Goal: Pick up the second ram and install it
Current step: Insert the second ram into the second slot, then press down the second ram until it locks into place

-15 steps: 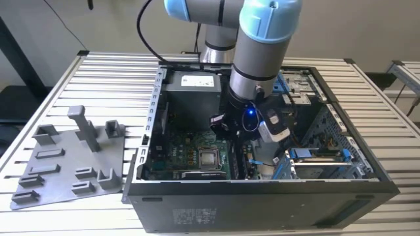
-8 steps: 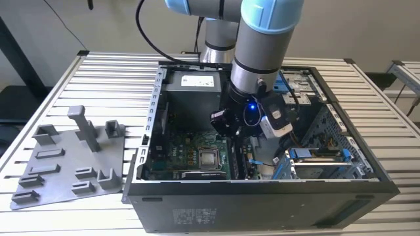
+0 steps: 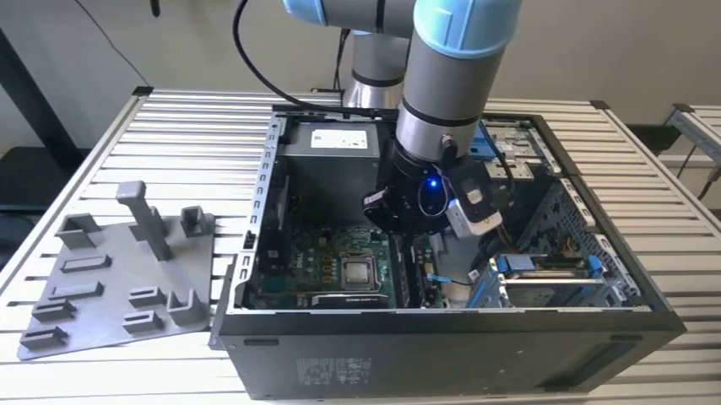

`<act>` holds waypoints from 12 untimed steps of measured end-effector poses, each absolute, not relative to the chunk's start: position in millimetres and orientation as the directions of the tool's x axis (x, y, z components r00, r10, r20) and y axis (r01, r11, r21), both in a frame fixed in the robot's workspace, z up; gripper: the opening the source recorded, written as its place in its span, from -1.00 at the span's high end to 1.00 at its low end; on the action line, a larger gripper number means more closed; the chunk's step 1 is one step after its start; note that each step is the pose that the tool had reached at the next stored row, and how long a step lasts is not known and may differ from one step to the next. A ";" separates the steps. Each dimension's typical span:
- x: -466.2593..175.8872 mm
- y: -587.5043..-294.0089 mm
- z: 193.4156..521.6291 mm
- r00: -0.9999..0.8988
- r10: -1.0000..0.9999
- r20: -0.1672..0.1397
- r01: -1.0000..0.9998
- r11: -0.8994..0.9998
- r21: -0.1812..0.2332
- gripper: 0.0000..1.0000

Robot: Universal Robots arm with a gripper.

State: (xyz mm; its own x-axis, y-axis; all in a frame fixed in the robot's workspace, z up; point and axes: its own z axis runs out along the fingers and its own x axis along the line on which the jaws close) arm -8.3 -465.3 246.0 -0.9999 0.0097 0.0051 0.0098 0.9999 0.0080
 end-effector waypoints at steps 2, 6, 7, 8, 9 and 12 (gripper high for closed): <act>-8.4 -465.3 246.0 -1.000 0.010 0.005 0.010 1.000 0.008 0.79; -8.4 -465.3 246.1 -1.000 0.010 0.005 0.010 1.000 0.008 0.79; -8.4 -465.3 246.2 -1.000 0.010 0.005 0.010 1.000 0.008 0.79; -8.4 -465.3 246.2 -1.000 0.010 0.005 0.010 1.000 0.008 0.79; -8.4 -465.3 246.2 -1.000 0.010 0.005 0.010 1.000 0.008 0.79; -8.3 -465.3 246.2 -1.000 0.010 0.005 0.010 1.000 0.008 0.79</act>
State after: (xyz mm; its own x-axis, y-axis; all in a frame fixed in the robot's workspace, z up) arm -8.3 -465.3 246.2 -0.9999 0.0098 0.0051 0.0098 0.9999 0.0080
